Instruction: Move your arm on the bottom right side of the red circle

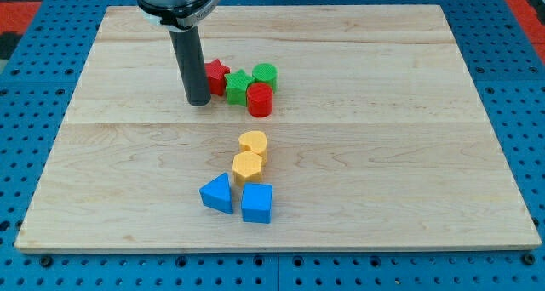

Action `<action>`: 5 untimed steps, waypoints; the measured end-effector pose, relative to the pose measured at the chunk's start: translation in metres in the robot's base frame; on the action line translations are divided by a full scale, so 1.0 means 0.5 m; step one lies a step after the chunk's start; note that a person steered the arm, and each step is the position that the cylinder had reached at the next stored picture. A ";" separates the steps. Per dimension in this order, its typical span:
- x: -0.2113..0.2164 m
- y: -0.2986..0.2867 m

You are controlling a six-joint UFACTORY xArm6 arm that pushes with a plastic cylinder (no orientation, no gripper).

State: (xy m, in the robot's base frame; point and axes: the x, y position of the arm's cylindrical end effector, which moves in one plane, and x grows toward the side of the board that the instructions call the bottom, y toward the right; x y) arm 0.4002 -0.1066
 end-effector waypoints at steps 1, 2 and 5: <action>0.060 0.021; 0.128 0.013; 0.419 -0.115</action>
State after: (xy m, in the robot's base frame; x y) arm 0.6098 -0.1643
